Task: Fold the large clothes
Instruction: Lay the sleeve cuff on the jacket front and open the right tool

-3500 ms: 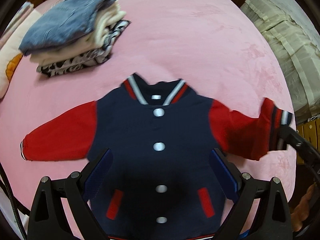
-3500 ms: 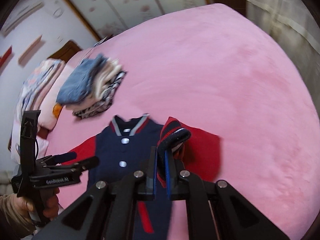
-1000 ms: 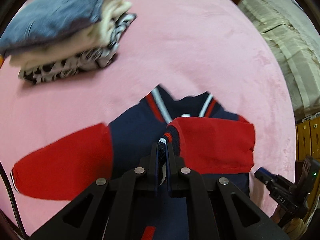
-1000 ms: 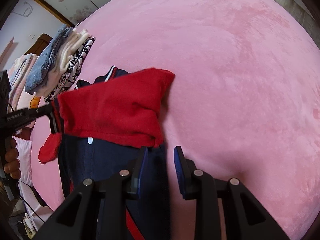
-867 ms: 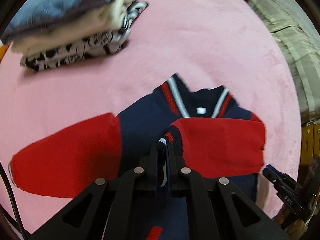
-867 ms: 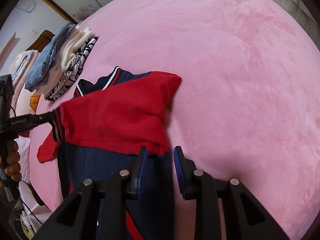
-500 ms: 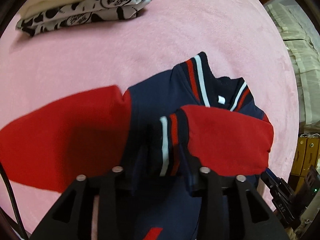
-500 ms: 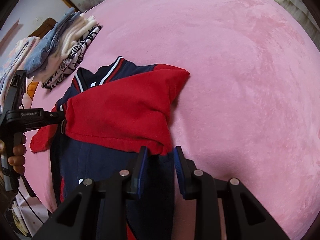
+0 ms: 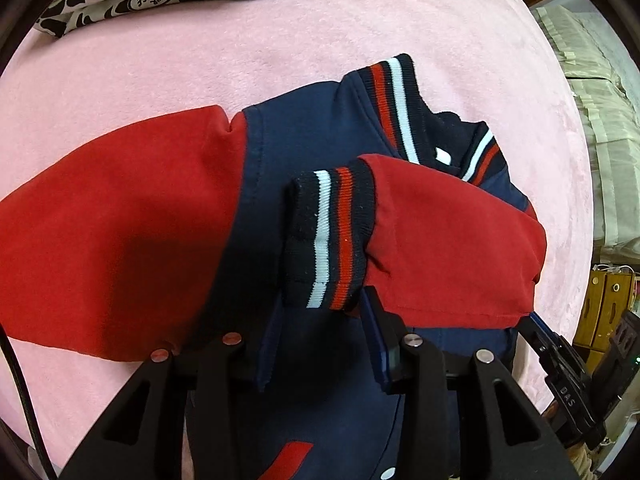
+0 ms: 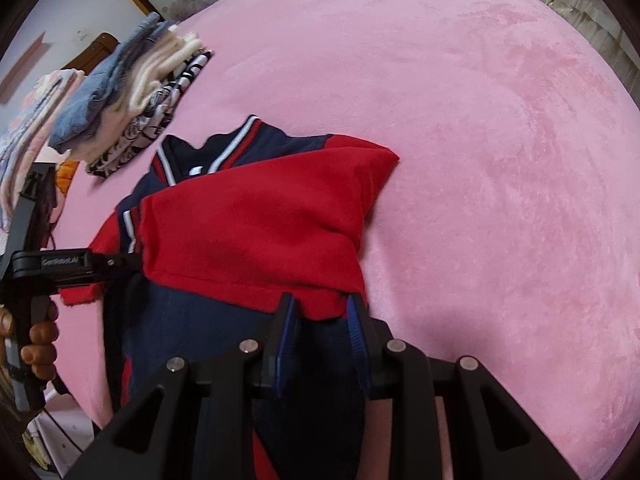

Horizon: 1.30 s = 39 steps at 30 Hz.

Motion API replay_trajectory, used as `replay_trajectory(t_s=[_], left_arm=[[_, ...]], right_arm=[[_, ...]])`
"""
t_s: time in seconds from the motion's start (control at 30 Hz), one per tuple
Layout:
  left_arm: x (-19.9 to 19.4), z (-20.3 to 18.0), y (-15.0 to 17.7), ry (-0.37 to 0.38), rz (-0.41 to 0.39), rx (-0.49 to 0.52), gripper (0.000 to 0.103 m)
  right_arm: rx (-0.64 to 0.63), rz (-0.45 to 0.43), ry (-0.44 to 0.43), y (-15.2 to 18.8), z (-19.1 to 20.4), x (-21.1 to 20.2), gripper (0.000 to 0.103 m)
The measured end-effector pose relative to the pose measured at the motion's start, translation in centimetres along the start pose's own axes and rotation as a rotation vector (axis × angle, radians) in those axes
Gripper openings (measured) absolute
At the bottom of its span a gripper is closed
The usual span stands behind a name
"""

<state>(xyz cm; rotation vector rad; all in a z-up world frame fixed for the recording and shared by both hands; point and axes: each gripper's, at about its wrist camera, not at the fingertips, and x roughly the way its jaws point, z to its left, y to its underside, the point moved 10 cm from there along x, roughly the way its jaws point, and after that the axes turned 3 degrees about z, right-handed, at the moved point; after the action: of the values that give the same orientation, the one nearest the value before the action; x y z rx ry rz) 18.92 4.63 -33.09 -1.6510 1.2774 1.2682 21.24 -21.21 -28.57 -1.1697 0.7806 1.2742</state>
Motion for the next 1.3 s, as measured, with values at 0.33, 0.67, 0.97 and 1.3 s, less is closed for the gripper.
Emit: replay_trajectory(t_s=[0.33,0.67,0.97,1.3], left_arm=[[-1.3,-0.1,-0.1,-0.091,-0.024,0.058,0.008],[-0.4,0.0,-0.7,-0.105,0.015,0.057,0.008],[-0.8,2.3,-0.5,-0.063,0.011,0.050,0.009],[0.1,2.7,-0.1,-0.063,0.001,0.057,0.009]], right_arm=[[0.030,0.027,-0.050,0.6,0.8,-1.4,0.006],[0.041,0.100,-0.035,2.4,0.5,0.3,0.010],[0.058,-0.002,-0.087,-3.7,-1.2,-2.8,0.039],[-0.038,0.082,-0.087,-8.3,-2.7,2.2,0.010]])
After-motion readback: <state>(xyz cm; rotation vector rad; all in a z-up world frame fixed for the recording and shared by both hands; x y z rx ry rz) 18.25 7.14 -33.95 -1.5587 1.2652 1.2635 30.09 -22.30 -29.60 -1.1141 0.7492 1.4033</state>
